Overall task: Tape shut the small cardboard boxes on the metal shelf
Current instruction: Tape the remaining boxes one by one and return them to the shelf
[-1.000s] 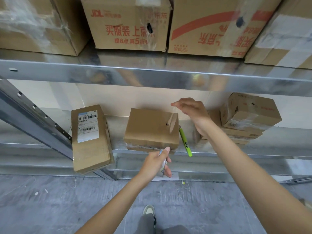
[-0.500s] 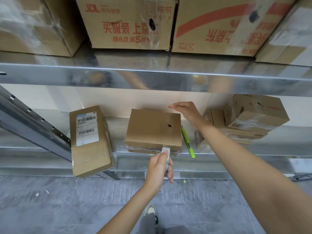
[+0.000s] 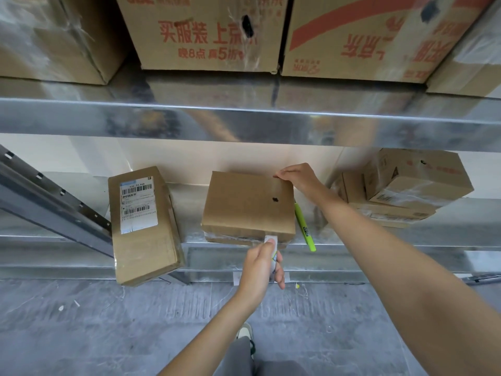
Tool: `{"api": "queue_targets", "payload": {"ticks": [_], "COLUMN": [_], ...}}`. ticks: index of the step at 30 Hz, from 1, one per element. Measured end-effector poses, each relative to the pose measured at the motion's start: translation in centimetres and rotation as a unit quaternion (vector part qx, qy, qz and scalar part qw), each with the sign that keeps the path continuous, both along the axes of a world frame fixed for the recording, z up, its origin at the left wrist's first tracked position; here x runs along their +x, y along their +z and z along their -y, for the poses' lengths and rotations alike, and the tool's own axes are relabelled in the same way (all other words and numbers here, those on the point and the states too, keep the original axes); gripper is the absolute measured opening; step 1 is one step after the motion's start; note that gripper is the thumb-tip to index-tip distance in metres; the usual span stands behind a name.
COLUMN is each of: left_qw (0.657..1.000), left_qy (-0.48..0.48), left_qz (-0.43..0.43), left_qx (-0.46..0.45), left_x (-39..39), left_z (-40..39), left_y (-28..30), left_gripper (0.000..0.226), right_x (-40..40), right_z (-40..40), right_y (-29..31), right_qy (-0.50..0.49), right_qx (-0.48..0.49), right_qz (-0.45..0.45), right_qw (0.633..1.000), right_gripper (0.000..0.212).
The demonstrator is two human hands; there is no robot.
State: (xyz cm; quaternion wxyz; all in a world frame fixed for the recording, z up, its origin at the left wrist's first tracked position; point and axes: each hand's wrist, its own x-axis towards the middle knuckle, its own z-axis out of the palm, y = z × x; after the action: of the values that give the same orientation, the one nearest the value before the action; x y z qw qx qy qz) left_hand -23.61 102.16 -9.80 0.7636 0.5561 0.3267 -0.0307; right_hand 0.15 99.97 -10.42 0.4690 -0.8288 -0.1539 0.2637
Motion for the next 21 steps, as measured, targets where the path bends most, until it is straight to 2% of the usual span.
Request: {"api": "queue_targets", "payload": {"ticks": [2,5,7,8,9,11,13,16,21], "left_qw": [1.000,1.000,0.999,0.998,0.995,0.989,0.990,0.997,0.997], "left_qy": [-0.013,-0.016,-0.001,0.014,0.034,0.053,0.034,0.004,-0.026], "left_qz": [0.001,0.007,0.023,0.034,0.045,0.078,0.095,0.067,0.055], "left_qx": [0.007,0.013,0.032,0.053,0.080,0.114,0.094,0.038,0.057], "left_x": [0.0,0.0,-0.2,-0.5,-0.6,-0.8,-0.6,-0.1,-0.1], "left_z": [0.0,0.0,0.0,0.0,-0.1,-0.6,-1.5,-2.6,-3.7], "left_y": [-0.3,-0.8,-1.4,-1.6,-1.8,-2.0,-1.9,-1.7,-1.7], "left_gripper": [0.038,0.033,0.019,0.011,0.014,0.042,0.064,0.066,0.066], "right_x": [0.3,0.1,-0.3,-0.4,-0.6,-0.9,-1.1,-1.3,-1.2], "right_z": [-0.2,-0.5,-0.7,-0.9,-0.8,-0.7,-0.2,0.0,-1.0], "right_y": [-0.2,-0.4,-0.5,-0.7,-0.8,-0.9,-0.9,-1.3,-1.9], "right_qy": [-0.030,-0.096,-0.117,-0.127,-0.138,-0.135,-0.100,-0.122,-0.190], "right_qx": [-0.028,-0.034,-0.016,0.001,0.021,0.061,0.078,0.092,0.099], "right_qz": [-0.029,-0.136,-0.182,-0.197,-0.213,-0.235,-0.235,-0.247,-0.281], "right_qw": [0.999,0.985,0.976,0.972,0.967,0.961,0.964,0.957,0.936], "right_gripper": [0.019,0.013,0.001,0.002,0.006,0.016,0.022,0.017,0.024]}}
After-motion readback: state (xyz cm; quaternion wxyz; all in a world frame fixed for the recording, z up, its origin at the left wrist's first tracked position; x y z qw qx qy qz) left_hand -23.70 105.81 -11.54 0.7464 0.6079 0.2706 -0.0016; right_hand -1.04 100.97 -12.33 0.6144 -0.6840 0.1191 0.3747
